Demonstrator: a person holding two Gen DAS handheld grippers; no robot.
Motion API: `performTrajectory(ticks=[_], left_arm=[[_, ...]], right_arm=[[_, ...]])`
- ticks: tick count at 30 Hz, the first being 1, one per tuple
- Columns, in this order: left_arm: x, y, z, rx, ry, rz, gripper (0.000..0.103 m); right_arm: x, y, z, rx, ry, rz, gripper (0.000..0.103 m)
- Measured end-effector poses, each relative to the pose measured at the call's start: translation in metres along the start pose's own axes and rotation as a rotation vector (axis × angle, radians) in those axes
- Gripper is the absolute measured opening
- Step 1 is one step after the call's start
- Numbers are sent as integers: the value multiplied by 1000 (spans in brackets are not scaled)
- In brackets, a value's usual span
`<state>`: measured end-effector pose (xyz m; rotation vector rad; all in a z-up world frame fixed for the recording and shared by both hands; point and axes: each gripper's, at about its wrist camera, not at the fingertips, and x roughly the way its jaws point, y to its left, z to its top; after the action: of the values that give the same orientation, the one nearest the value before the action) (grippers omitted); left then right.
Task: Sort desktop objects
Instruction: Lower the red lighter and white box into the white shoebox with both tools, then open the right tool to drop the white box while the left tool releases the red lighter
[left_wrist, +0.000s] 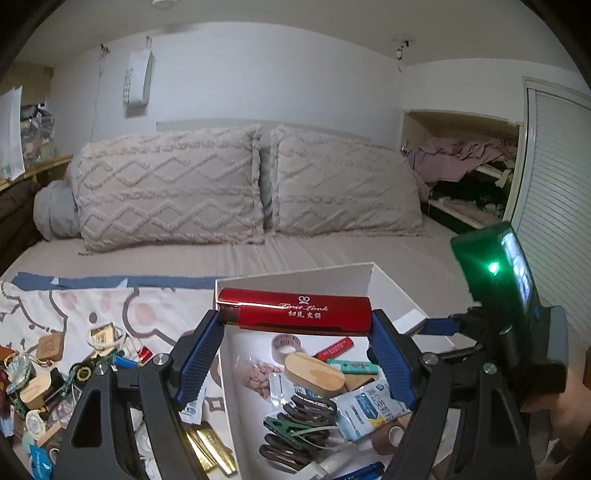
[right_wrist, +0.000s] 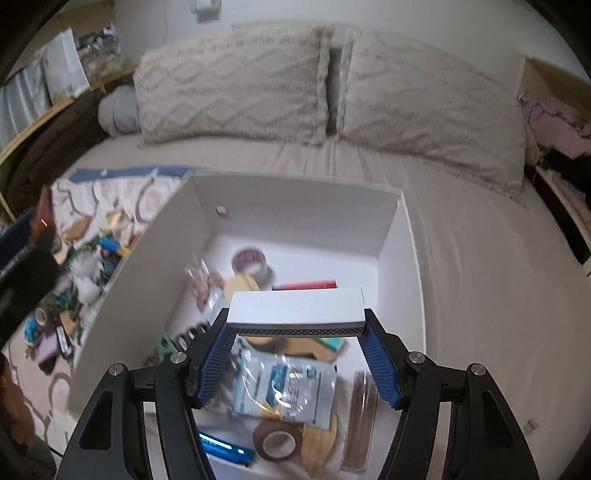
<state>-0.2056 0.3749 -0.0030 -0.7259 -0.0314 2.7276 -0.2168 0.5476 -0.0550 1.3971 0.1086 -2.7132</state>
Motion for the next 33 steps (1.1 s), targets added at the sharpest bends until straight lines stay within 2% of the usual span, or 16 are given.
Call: performTrajectory(ticks=[5, 10, 15, 21, 25, 27, 29, 30, 33], left_arm=[[10, -2, -2, 13, 48, 9, 80], [21, -4, -5, 22, 119, 6, 80], [23, -4, -3, 27, 212, 21, 80], [18, -4, 7, 90, 247, 79, 80], [21, -6, 3, 121, 270, 81, 80], [26, -8, 1, 113, 280, 68, 80], [32, -10, -1, 95, 294, 53, 80], [36, -12, -1, 88, 304, 50, 80], [47, -17, 0, 83, 336, 43, 80]], right_arm=[[20, -4, -9, 1, 116, 5, 68], [30, -6, -15, -10, 172, 13, 68], [28, -5, -14, -1, 177, 43, 68], [32, -13, -12, 34, 145, 82, 68], [32, -21, -12, 61, 128, 80, 68], [32, -23, -14, 65, 126, 103, 71], [30, -19, -15, 43, 133, 115, 84], [31, -18, -15, 35, 140, 115, 86], [32, -11, -17, 16, 152, 106, 87]])
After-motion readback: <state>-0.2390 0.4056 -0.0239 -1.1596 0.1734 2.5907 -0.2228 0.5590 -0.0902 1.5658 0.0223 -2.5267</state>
